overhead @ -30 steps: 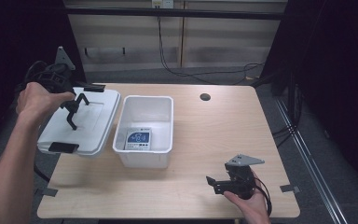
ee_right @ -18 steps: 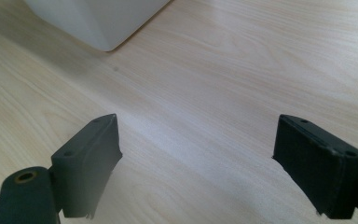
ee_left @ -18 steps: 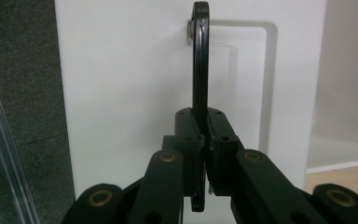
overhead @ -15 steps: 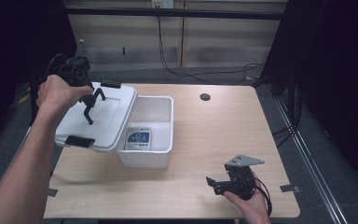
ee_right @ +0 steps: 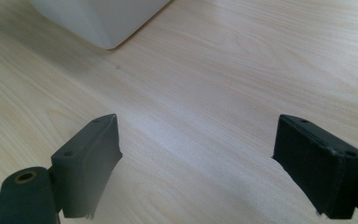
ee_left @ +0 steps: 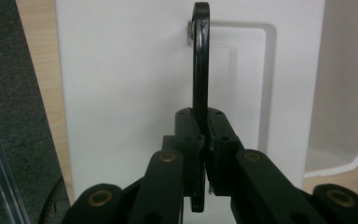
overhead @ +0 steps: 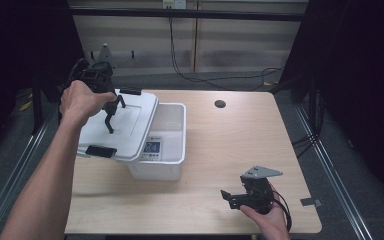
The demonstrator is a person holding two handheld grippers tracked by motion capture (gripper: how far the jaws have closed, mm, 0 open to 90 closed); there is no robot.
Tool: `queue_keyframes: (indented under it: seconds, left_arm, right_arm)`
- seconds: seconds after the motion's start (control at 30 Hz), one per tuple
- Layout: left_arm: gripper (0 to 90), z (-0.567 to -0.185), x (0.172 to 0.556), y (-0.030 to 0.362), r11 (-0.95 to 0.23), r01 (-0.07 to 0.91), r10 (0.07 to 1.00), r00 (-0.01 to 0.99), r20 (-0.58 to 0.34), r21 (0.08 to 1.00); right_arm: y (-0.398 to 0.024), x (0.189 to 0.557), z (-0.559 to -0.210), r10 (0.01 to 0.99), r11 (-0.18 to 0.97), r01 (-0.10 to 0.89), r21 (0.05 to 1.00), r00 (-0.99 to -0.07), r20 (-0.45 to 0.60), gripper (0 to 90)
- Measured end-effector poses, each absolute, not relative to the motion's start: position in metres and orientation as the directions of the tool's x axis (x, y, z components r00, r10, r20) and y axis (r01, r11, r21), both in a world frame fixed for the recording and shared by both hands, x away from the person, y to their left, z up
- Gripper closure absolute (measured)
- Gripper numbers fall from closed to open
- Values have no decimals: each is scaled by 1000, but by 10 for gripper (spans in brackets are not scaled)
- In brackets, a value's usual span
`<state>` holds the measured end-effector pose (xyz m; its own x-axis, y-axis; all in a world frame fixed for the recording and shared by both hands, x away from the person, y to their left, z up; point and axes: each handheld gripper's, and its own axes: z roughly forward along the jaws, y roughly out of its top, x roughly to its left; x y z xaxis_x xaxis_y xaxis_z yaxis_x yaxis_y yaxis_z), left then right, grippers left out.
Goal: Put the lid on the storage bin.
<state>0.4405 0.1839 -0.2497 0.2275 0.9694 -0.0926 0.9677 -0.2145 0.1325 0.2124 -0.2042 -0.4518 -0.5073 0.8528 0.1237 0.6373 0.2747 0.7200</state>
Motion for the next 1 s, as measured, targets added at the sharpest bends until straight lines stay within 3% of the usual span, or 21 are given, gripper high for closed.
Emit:
queue_keyframes:
  seconds: [0.47, 1.0]
  left_arm:
    - [850, -255, 441, 149, -239, 960, 961, 256, -107, 144]
    - [849, -257, 441, 126, -122, 979, 977, 147, -154, 162]
  right_arm:
    - [-204, 212, -452, 852, 277, 635, 722, -510, 121, 138]
    - [-203, 211, -452, 846, 292, 631, 718, -521, 114, 138]
